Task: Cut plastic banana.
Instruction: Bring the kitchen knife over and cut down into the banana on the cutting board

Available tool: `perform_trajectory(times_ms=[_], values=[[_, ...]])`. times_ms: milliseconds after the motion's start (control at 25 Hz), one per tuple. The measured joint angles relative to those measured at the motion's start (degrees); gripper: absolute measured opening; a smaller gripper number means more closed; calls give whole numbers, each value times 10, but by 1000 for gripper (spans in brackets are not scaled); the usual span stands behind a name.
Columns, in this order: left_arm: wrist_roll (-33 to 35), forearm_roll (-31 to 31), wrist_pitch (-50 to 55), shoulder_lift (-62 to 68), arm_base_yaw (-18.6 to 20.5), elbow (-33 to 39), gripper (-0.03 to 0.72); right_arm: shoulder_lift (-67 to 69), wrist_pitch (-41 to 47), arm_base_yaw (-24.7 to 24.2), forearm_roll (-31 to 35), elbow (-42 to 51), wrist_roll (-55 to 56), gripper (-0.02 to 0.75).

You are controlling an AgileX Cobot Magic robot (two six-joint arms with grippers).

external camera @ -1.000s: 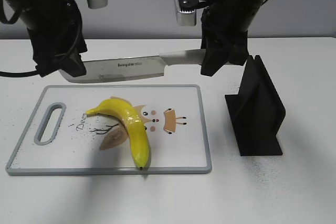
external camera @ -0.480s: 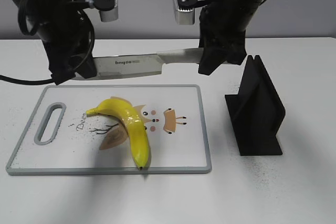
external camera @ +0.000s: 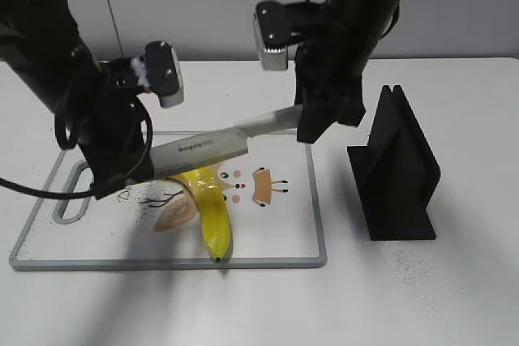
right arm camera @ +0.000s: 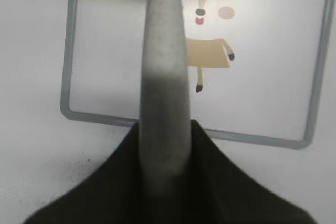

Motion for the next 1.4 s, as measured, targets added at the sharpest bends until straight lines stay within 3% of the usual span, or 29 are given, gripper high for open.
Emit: perform_trajectory(times_ms=[120, 280, 880, 1400], values=[[0, -5, -80, 26, 1, 45, -4, 54, -51, 1, -1, 18, -11, 167], [0, -12, -115, 89, 2, 48, -5, 98, -71, 1, -16, 19, -16, 182], [-2, 24, -38, 19, 4, -13, -6, 39, -62, 1, -21, -1, -10, 175], [32, 34, 17, -72, 1, -20, -6, -51, -27, 3, -15, -2, -5, 169]])
